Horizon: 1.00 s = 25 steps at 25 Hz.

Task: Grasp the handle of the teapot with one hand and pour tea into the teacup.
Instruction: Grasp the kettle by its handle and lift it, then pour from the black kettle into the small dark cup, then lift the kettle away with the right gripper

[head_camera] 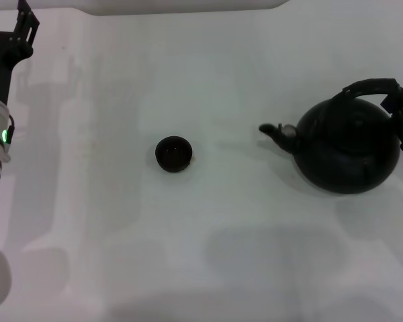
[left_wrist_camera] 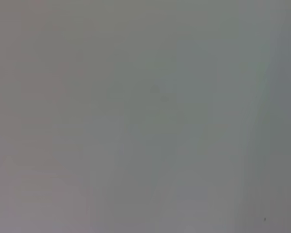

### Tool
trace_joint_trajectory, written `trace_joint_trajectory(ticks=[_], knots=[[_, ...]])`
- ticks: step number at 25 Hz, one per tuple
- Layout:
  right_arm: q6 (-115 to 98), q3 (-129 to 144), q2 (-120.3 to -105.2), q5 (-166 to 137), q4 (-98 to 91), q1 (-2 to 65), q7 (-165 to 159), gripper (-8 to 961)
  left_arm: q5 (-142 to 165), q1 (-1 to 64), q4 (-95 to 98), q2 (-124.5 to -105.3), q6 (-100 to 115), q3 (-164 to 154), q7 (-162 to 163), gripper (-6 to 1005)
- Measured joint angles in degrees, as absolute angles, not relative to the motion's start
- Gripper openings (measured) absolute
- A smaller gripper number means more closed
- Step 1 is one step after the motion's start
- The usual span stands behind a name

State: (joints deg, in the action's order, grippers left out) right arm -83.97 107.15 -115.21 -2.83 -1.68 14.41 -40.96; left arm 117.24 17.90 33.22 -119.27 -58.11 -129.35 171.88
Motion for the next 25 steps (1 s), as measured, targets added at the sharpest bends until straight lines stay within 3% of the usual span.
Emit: trace_joint_trajectory(ticks=[7, 16, 25], knots=[[-84.8, 107.6, -115.22, -3.4, -5.1, 15.4, -38.0, 224, 117.2, 17.4, 33.2, -119.33, -58.1, -129.4, 171.9, 834], [-81.3, 108.2, -115.25, -8.5, -8.7, 22.0, -34.1, 214, 117.2, 16.9, 33.3, -119.44, -58.1, -129.6, 172.0, 834], [-76.3, 109.3, -115.44, -12.1, -15.5, 23.0, -23.8, 196, 117.2, 16.5, 33.2, -119.45, -58.1, -129.9, 172.5, 834]])
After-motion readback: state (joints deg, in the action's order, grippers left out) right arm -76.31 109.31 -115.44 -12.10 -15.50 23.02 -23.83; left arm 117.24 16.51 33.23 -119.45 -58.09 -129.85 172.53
